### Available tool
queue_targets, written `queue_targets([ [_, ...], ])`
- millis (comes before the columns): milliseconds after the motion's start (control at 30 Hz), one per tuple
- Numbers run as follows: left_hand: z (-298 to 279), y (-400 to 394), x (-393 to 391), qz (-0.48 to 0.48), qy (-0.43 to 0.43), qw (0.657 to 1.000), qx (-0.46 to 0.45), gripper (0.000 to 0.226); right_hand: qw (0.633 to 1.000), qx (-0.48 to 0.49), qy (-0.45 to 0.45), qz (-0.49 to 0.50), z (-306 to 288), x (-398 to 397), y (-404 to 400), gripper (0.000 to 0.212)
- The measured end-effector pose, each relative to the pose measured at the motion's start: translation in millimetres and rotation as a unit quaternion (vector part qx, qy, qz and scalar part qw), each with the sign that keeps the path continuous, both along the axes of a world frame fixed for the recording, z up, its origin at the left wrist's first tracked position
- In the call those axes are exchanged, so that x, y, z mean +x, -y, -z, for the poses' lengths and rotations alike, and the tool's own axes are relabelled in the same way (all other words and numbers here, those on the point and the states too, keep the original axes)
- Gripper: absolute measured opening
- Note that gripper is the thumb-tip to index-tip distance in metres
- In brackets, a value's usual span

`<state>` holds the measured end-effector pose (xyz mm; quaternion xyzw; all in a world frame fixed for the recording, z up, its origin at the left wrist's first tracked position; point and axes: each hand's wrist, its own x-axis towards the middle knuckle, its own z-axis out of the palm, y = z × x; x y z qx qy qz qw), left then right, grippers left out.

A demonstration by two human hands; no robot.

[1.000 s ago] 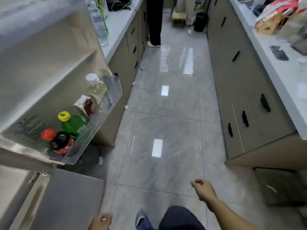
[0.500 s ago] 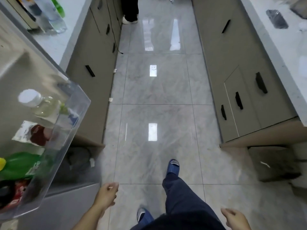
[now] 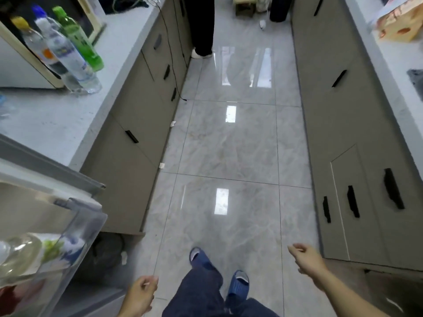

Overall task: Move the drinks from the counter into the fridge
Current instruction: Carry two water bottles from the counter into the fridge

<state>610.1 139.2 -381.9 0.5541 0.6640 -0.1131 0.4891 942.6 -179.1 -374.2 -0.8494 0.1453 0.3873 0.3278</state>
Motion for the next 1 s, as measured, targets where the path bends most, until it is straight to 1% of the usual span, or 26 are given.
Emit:
queue_targets([
  [100,13,-18,5,-0.028,-0.029,0.999,0.010,0.019,0.999,0.010,0.004,-0.053,2,40,-57,0.035],
  [167,26,-34,12,-0.028,-0.038,0.999,0.009,0.018,0.996,0.013,-0.005,-0.083,4,61,-90,0.035],
  [300,45,-77,34,-0.068,-0.061,0.995,-0.034,0.017,0.992,-0.002,-0.020,-0.122,3,100,-153,0.030],
  [367,49,-96,53,-0.083,-0.048,0.994,-0.054,0.019,0.990,-0.011,-0.024,-0.137,-1,118,-184,0.029],
  [400,51,-106,66,-0.092,-0.035,0.994,-0.050,0.020,0.989,-0.011,-0.022,-0.145,-2,128,-201,0.027],
  [567,25,-141,130,-0.145,0.007,0.989,-0.029,0.018,0.980,-0.014,-0.018,-0.197,-11,183,-273,0.019],
  [700,11,-165,173,-0.160,0.034,0.986,-0.024,0.020,0.967,-0.013,-0.006,-0.255,-14,231,-325,0.022],
  [767,3,-172,192,-0.193,0.037,0.980,-0.015,0.018,0.960,-0.024,0.006,-0.280,-6,254,-346,0.022],
  [867,-12,-176,216,-0.243,0.021,0.970,-0.004,0.019,0.943,-0.032,0.027,-0.329,-3,290,-382,0.018],
  [900,-18,-174,224,-0.263,0.012,0.965,0.002,0.021,0.934,-0.028,0.032,-0.354,1,304,-396,0.020],
  [967,-27,-166,239,-0.301,-0.010,0.953,0.025,0.021,0.910,-0.024,0.050,-0.412,15,326,-426,0.032],
  [1000,-31,-161,247,-0.303,-0.026,0.952,0.035,0.019,0.896,-0.023,0.052,-0.439,20,335,-446,0.034],
])
